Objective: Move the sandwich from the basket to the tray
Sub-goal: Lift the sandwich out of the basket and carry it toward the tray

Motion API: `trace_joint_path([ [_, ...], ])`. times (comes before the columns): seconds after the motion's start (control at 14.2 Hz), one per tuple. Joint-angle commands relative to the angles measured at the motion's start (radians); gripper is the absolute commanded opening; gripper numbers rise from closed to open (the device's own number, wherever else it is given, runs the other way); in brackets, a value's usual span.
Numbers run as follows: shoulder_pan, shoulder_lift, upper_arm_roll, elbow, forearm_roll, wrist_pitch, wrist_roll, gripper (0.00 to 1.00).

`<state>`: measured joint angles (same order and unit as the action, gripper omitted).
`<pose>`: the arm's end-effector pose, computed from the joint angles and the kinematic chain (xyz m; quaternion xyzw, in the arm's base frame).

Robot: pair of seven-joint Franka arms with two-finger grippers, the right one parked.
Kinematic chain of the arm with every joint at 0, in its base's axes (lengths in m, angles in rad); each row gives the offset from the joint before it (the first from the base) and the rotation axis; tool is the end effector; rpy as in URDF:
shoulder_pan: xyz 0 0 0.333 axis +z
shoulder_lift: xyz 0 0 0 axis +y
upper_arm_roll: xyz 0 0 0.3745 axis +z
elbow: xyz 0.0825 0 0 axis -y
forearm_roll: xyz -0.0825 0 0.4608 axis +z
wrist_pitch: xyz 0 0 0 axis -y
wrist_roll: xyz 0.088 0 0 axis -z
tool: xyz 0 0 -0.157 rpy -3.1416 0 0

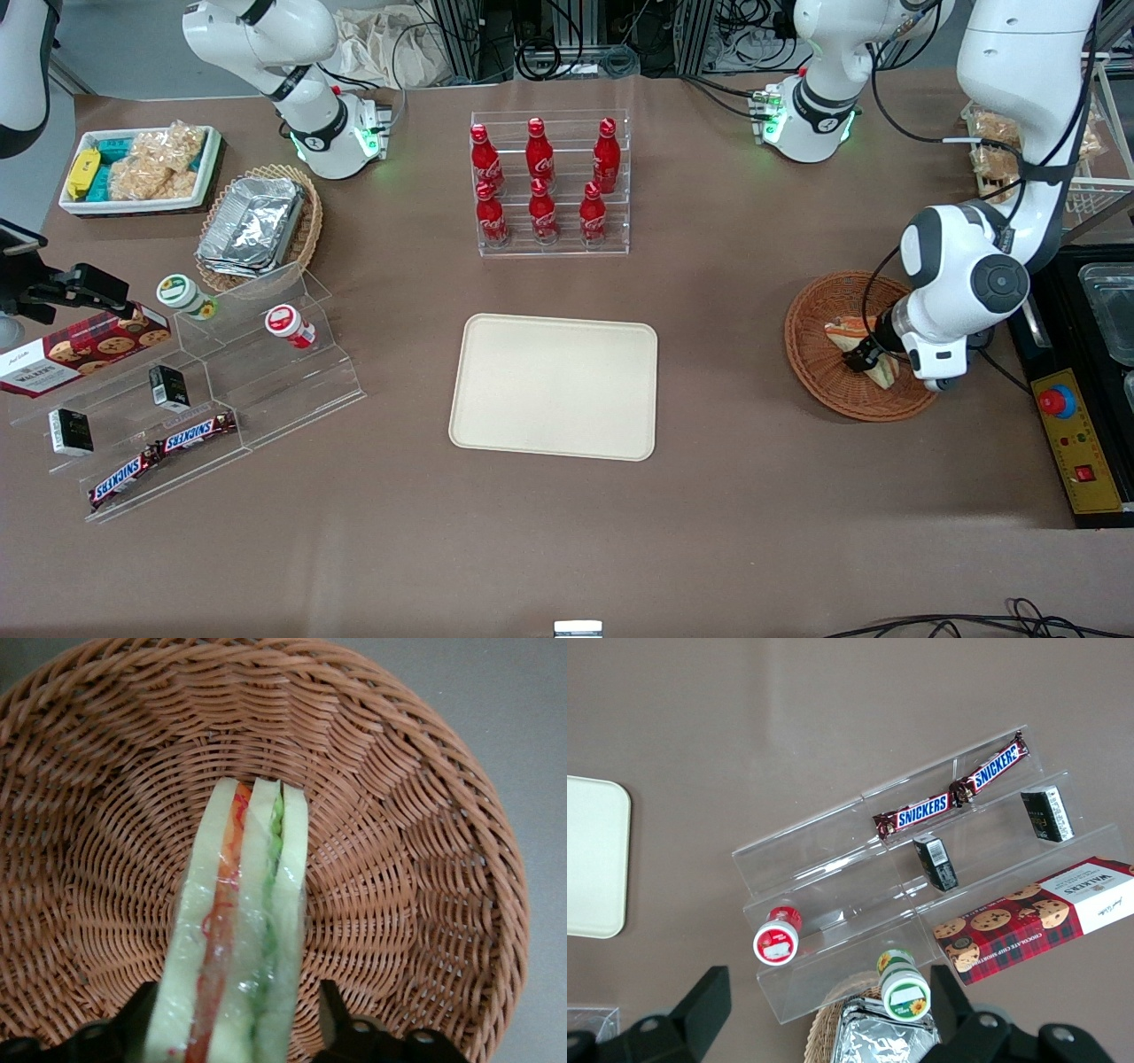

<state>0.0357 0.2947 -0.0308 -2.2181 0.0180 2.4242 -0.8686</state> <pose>0.5992 0.0030 0.1792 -0.9080 -0.4166 0.0397 0.0195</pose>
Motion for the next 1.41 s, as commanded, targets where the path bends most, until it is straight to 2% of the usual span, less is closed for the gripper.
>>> trace_joint_path([
  [0.0,0.003,-0.008,-0.001,0.009,0.02,0.004,-0.023,0.0],
  [0.14,0.001,-0.09,-0.004,0.012,0.02,-0.049,-0.02,0.0],
  [0.28,-0.017,-0.172,-0.021,0.084,0.016,-0.239,-0.021,0.0],
  [0.42,-0.042,-0.198,-0.089,0.185,0.004,-0.379,-0.017,0.0],
  [0.56,-0.043,-0.186,-0.205,0.26,0.0,-0.436,-0.007,0.0],
  [0.78,-0.043,-0.138,-0.398,0.273,0.013,-0.365,0.043,0.0],
  [0.92,-0.059,-0.085,-0.483,0.273,0.022,-0.245,0.046,0.0],
  [1.13,-0.163,0.041,-0.494,0.307,0.143,-0.056,0.039,0.0],
  [1.34,-0.2,0.2,-0.494,0.389,0.281,0.012,0.028,0.03],
])
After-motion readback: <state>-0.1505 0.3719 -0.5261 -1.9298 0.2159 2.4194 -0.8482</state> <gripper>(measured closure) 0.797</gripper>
